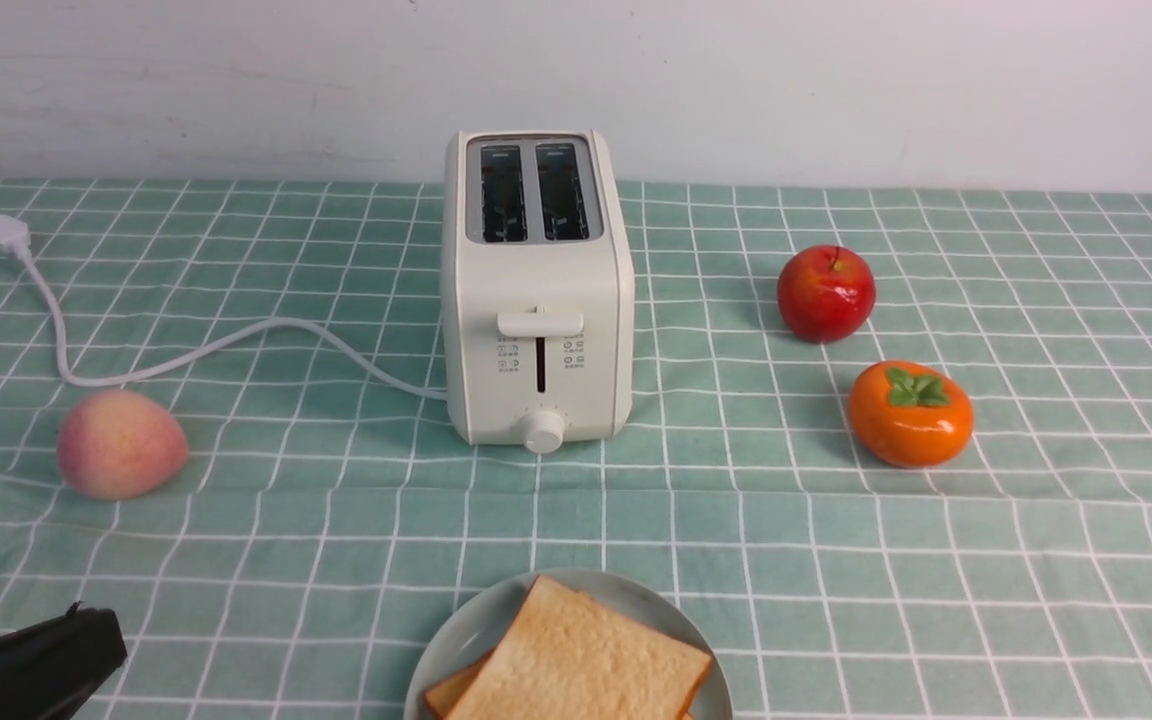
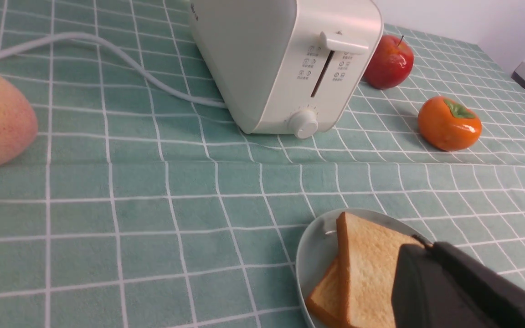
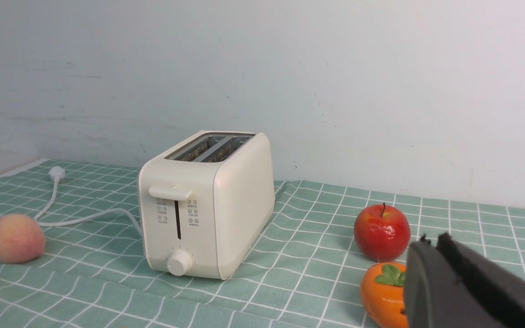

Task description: Take toasted bread from bread machine on blue coffee table place on plate.

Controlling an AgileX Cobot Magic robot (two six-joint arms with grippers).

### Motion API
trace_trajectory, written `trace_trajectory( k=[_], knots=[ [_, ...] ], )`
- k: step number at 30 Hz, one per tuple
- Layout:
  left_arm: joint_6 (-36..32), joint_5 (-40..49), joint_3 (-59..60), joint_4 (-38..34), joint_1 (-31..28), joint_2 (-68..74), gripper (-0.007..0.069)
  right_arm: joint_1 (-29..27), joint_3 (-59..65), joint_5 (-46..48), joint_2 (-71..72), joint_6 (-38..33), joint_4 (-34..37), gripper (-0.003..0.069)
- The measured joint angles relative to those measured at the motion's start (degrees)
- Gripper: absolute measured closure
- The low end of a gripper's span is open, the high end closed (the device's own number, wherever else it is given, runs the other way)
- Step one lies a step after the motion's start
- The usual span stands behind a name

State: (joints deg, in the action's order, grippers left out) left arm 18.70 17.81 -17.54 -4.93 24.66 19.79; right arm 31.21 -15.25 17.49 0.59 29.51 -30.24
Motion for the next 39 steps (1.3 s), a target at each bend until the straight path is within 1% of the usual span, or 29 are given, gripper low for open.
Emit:
trace_trajectory(
  k=[2, 4, 5, 7, 8, 10, 13, 15, 20, 39],
  knots=[
    [-1.05, -2.24, 1.90, 0.68, -0.73, -1.23, 0.0638, 0.00, 0.00, 0.00, 0.00, 0.00, 0.00, 0.0644],
    [-1.87, -6.89, 6.08, 1.16, -3.82, -4.22, 0.0638, 0.00, 0.00, 0.00, 0.00, 0.00, 0.00, 0.0642],
    [-1.87, -9.00, 8.62, 1.16, -6.52, -6.23, 0.0638, 0.00, 0.00, 0.00, 0.00, 0.00, 0.00, 0.0641],
    [-1.75, -11.23, 12.14, 1.11, -9.50, -9.31, 0.0636, 0.00, 0.00, 0.00, 0.00, 0.00, 0.00, 0.0638],
    [-1.66, -12.16, 14.72, 1.11, -12.04, -11.80, 0.0636, 0.00, 0.00, 0.00, 0.00, 0.00, 0.00, 0.0637],
    [-1.61, -12.14, 17.79, 1.11, -15.38, -15.45, 0.0634, 0.00, 0.00, 0.00, 0.00, 0.00, 0.00, 0.0636],
    [-1.61, -7.82, 18.95, 1.49, -18.42, -19.79, 0.0633, 0.00, 0.00, 0.00, 0.00, 0.00, 0.00, 0.0631],
    [-1.61, -3.60, 19.14, 1.91, -18.81, -20.28, 0.0630, 0.00, 0.00, -0.02, 0.00, 0.00, 0.00, 0.0628],
    [-1.61, 3.72, 19.31, 2.17, -18.81, -20.35, 0.0626, 0.00, 0.00, -0.03, 0.00, 0.00, 0.00, 0.0621],
    [-1.61, 4.41, 19.31, 2.17, -18.81, -20.35, 0.0607, 0.00, 0.00, -0.03, 0.00, 0.00, -0.05, 0.0605]
  ],
)
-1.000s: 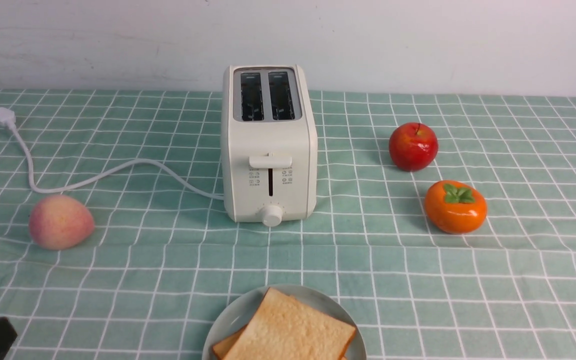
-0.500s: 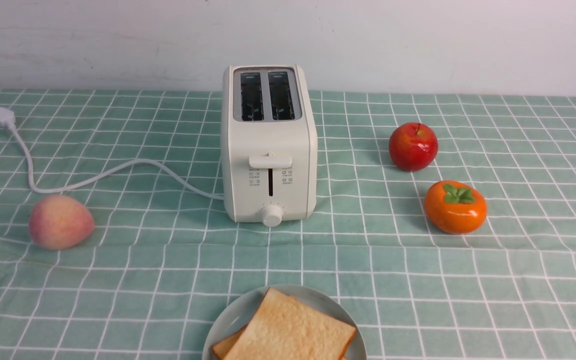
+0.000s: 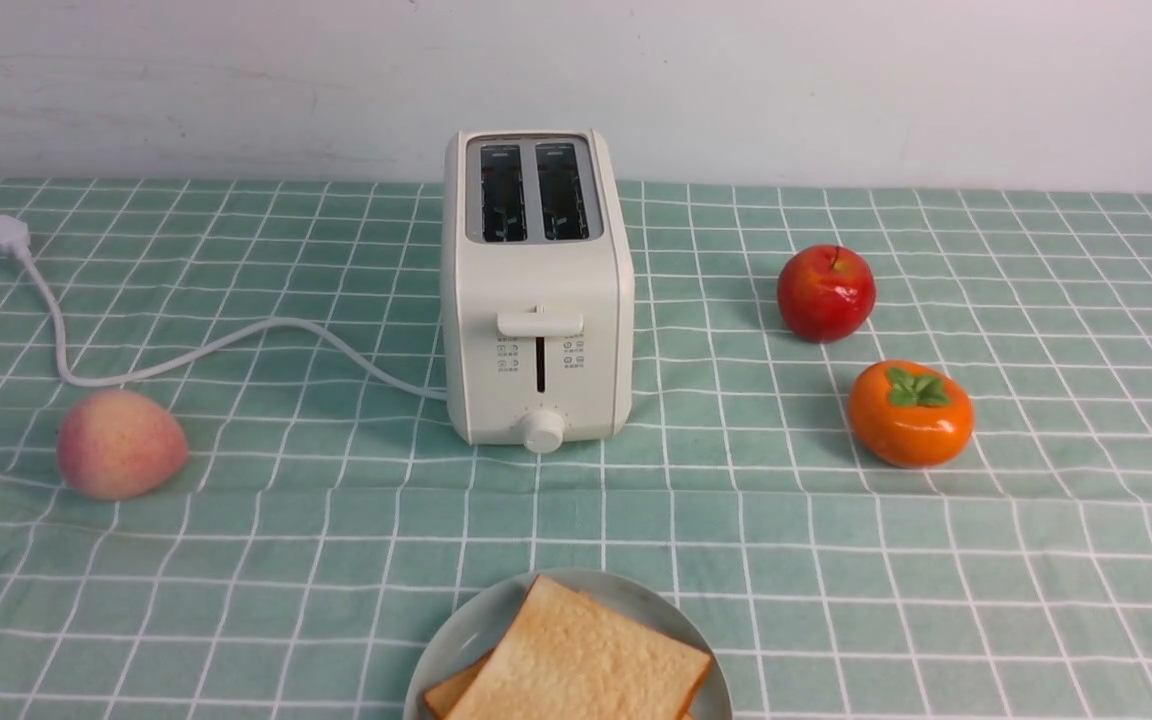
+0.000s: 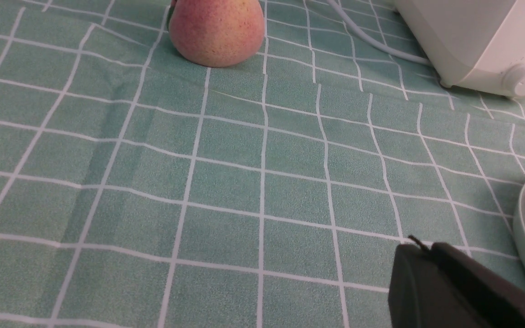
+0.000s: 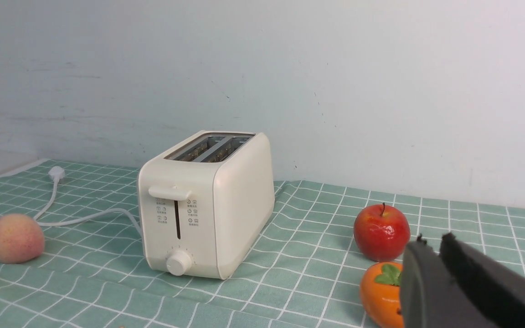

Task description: Take toasted bread from bread machine on blue coffee table place on plate.

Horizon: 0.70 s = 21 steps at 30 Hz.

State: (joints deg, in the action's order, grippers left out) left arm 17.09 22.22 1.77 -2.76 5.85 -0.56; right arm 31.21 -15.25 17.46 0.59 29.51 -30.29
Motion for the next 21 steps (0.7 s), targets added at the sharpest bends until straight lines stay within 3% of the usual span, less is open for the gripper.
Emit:
trace_trajectory(
  k=[8, 11, 13, 18, 21],
  knots=[
    [0.00, 0.00, 0.00, 0.00, 0.00, 0.00, 0.0602, 0.00, 0.00, 0.00, 0.00, 0.00, 0.72, 0.0601],
    [0.00, 0.00, 0.00, 0.00, 0.00, 0.00, 0.0596, 0.00, 0.00, -0.13, 0.00, -1.28, 7.46, 0.0596],
    [0.00, 0.00, 0.00, 0.00, 0.00, 0.00, 0.0596, 0.00, 0.00, -0.18, 0.00, -6.39, 16.16, 0.0591],
    [0.00, 0.02, 0.00, 0.00, 0.00, 0.00, 0.0596, 0.00, 0.00, -0.18, 0.00, -15.32, 25.54, 0.0585],
    [0.00, 0.02, 0.00, 0.00, 0.00, 0.00, 0.0596, 0.00, 0.00, -0.18, 0.00, -16.65, 27.14, 0.0582]
  ],
)
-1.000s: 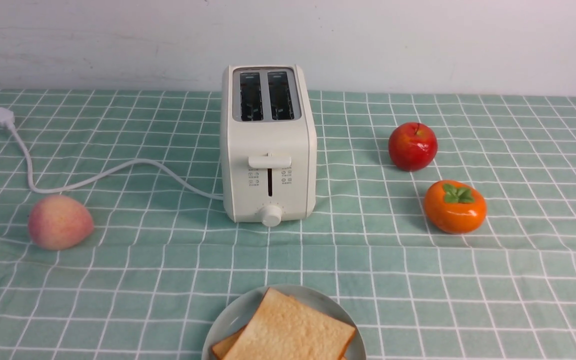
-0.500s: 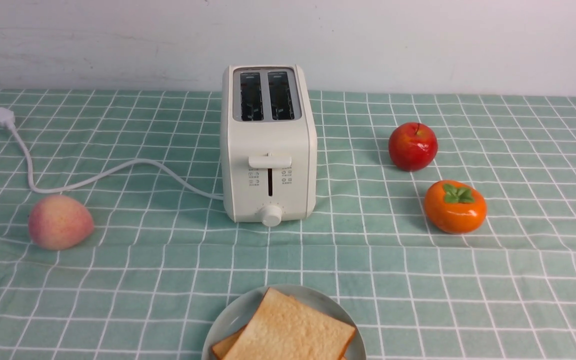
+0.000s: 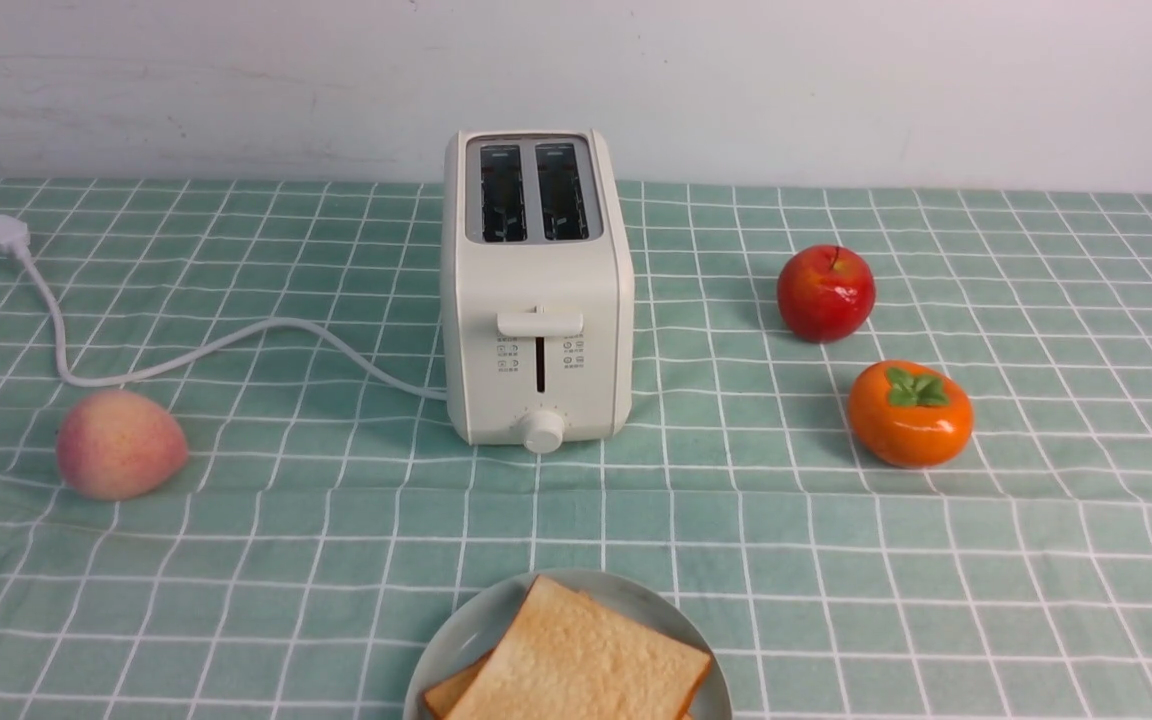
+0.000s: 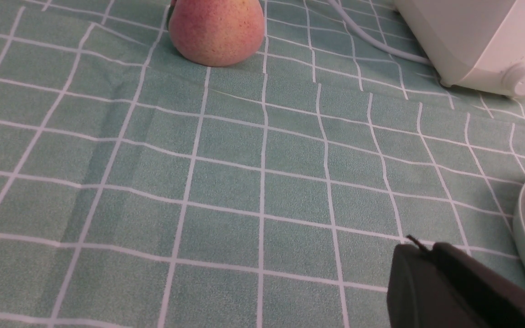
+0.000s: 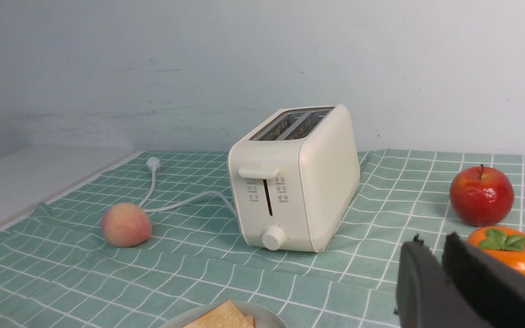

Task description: Take toasted bread from bread machine on blue coffee table place on plate.

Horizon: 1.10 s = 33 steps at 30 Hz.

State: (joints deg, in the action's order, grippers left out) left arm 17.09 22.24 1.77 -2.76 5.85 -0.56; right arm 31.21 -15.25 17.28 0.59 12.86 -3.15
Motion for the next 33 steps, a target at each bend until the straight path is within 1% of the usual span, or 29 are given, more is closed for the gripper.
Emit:
trace_trajectory(
  k=[5, 7, 8, 9, 10, 12, 13, 14, 15, 18, 19, 22, 24, 33],
  knots=[
    [0.00, 0.12, 0.00, 0.00, 0.00, 0.00, 0.0594, -0.79, 1.17, -0.12, 0.05, -0.37, 1.06, 0.0575],
    [0.00, 0.12, 0.00, 0.00, 0.00, 0.00, 0.0592, -4.34, 3.34, -0.12, 0.06, -0.69, 1.01, 0.0573],
    [0.00, 0.12, 0.00, 0.00, 0.00, 0.00, 0.0589, -7.23, 5.32, -0.12, 0.06, -0.77, 1.01, 0.0571],
    [0.00, 0.12, 0.00, 0.00, 0.00, 0.00, 0.0589, -8.29, 5.62, -0.12, 0.06, -0.77, 1.01, 0.0571],
    [0.00, 0.12, 0.00, 0.00, 0.00, 0.00, 0.0588, -12.24, 8.41, -0.12, 0.06, -0.77, 1.56, 0.0570],
    [0.00, 0.17, 0.00, 0.00, 0.00, 0.00, 0.0587, -18.15, 12.11, -0.06, 0.06, -0.81, 2.72, 0.0568],
    [0.00, 0.17, 0.00, 0.00, 0.00, 0.00, 0.0587, -19.90, 13.82, -0.06, 0.06, -0.84, 3.15, 0.0568],
    [0.00, 0.17, 0.00, 0.00, 0.00, 0.00, 0.0586, -23.74, 15.68, 1.10, 0.06, -0.94, 3.15, 0.0566],
    [0.00, 0.17, 0.00, 0.00, 0.00, 0.00, 0.0585, -26.13, 16.34, 3.23, 0.06, -1.11, 3.15, 0.0565],
    [0.00, 0.19, 0.00, 0.00, 0.00, 0.00, 0.0582, -29.72, 16.29, 3.91, 0.06, -1.93, 3.15, 0.0562],
    [0.00, 0.19, 0.00, 0.00, 0.00, 0.00, 0.0578, -31.14, 16.29, 3.97, 0.06, -3.25, 3.15, 0.0561],
    [0.00, 0.19, 0.00, 0.00, 0.00, 0.00, 0.0572, -31.65, 16.29, 3.96, 0.06, -6.14, 3.15, 0.0557],
    [0.00, 0.19, 0.00, 0.00, 0.00, 0.00, 0.0571, -31.65, 16.29, 3.96, 0.06, -6.86, 2.70, 0.0554],
    [0.00, 0.19, 0.00, 0.00, 0.00, 0.00, 0.0560, -31.65, 16.29, 4.08, 0.06, -7.18, 2.54, 0.0552]
  ],
)
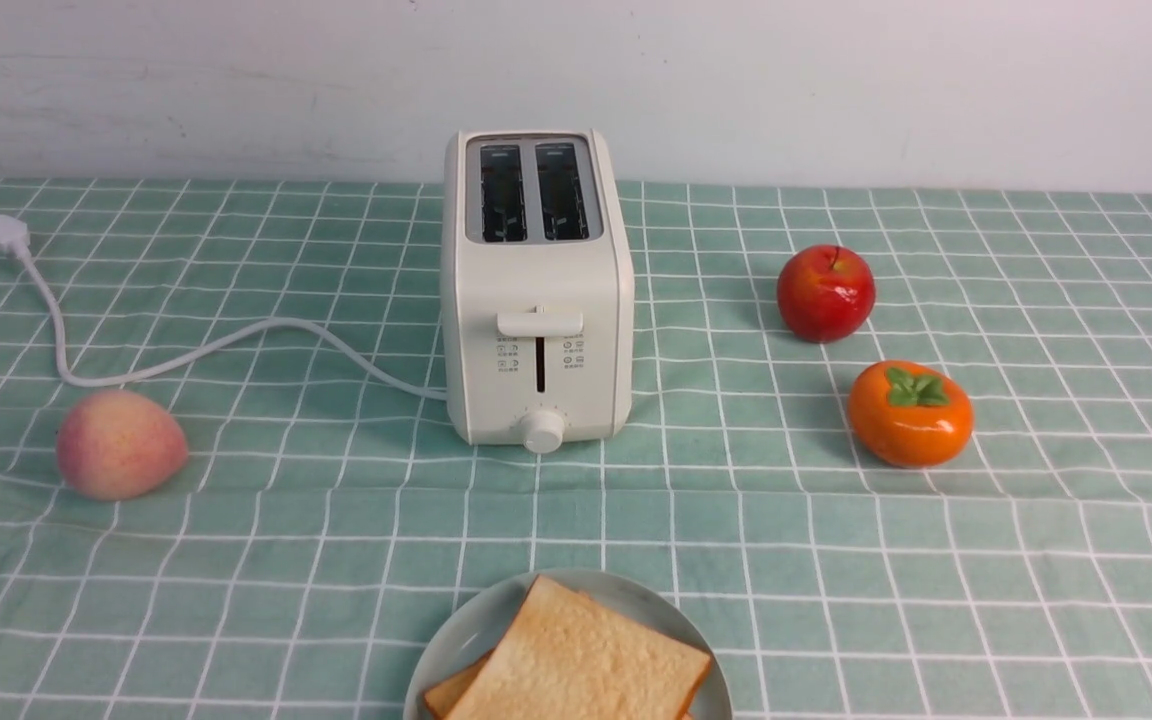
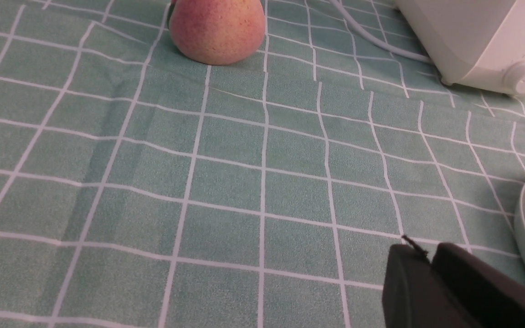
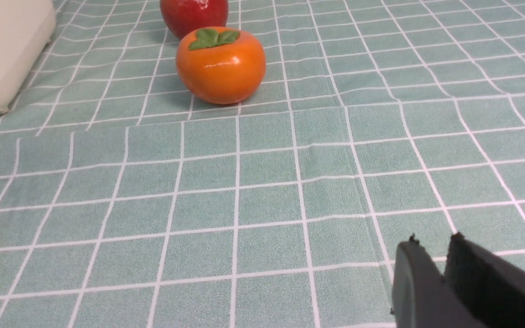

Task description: Take toasted bread from bread machine on blue coffee table place on plate.

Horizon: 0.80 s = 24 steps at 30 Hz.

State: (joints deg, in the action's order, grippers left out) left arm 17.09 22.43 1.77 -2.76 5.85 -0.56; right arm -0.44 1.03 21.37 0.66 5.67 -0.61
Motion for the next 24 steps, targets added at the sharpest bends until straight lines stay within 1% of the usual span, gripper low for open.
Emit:
trace_trajectory(
  k=[24],
  knots=[
    [0.00, 0.00, 0.00, 0.00, 0.00, 0.00, 0.0546, 0.00, -0.04, 0.17, 0.00, 0.00, -0.07, 0.0527]
  ],
)
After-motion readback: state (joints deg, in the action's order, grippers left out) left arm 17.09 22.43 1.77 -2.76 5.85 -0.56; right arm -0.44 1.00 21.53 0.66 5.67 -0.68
